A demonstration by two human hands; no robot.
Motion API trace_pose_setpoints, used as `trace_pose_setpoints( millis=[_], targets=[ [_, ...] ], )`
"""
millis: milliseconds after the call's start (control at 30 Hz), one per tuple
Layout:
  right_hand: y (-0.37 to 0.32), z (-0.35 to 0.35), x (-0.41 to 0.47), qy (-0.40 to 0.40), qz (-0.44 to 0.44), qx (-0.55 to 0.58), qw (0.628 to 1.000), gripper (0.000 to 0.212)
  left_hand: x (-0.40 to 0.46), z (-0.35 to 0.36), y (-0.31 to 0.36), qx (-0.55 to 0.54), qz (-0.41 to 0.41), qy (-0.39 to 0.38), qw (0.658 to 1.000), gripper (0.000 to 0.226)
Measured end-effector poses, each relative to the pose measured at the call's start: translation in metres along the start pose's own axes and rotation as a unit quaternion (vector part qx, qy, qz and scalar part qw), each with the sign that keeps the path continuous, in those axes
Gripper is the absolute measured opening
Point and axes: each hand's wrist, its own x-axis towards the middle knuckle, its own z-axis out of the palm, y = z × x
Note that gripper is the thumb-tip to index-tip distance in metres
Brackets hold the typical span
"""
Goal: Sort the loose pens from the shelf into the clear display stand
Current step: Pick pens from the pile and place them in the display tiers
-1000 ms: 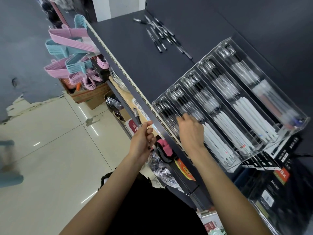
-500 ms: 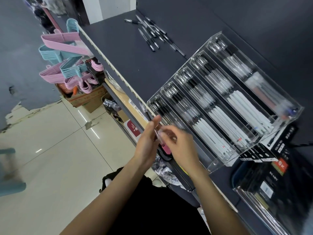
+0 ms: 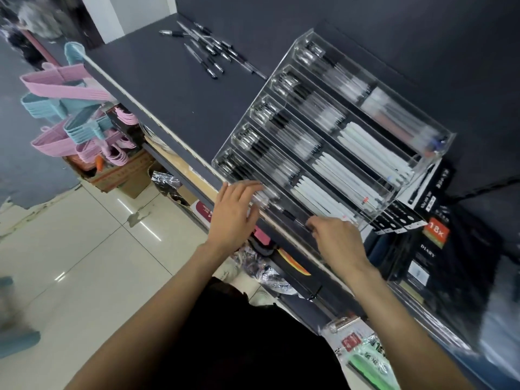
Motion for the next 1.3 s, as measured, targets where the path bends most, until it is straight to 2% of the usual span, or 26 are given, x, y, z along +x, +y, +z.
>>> trace_pose_setpoints(
  millis=[100,200,333,433,567,633,700,967,1133,1300],
  targets=[
    [-0.002,0.005,0.004,-0.045,-0.009,-0.032,0.998,0.035,0.019,0.001,-0.008,0.082,0.052,-0.115,0.989,0.058],
    [-0.001,0.008,0.007,-0.076,-0.016,-0.042,0.996,0.038,0.032,0.002,-0.016,0.144,0.075,-0.159,0.974,0.068],
    [-0.001,0.009,0.008,-0.094,-0.024,-0.051,0.994,0.043,0.036,0.001,-0.016,0.200,0.090,-0.175,0.960,0.055],
    [-0.002,0.012,0.007,-0.088,-0.030,-0.063,0.994,0.040,0.034,0.001,-0.015,0.222,0.095,-0.168,0.956,0.055],
    [-0.001,0.018,0.007,-0.007,-0.033,0.026,0.999,0.032,0.032,0.000,-0.022,0.238,0.093,-0.155,0.954,0.053],
    [-0.003,0.018,0.010,0.012,-0.068,0.078,0.995,0.043,0.031,0.000,-0.025,0.239,0.088,-0.150,0.955,0.053],
    [-0.006,0.018,0.011,-0.002,-0.098,0.093,0.991,0.050,0.030,0.001,-0.025,0.243,0.085,-0.150,0.955,0.054],
    [0.001,0.018,0.008,-0.006,-0.063,0.128,0.990,0.033,0.027,0.008,-0.025,0.215,0.089,-0.109,0.967,0.051],
    [-0.002,0.018,0.014,0.007,-0.046,0.108,0.993,0.025,0.027,0.012,-0.018,0.176,0.199,-0.083,0.961,0.036],
    [-0.007,0.013,0.014,-0.005,-0.006,0.045,0.999,0.030,0.037,0.017,-0.019,0.184,0.252,-0.158,0.937,0.057]
  ],
)
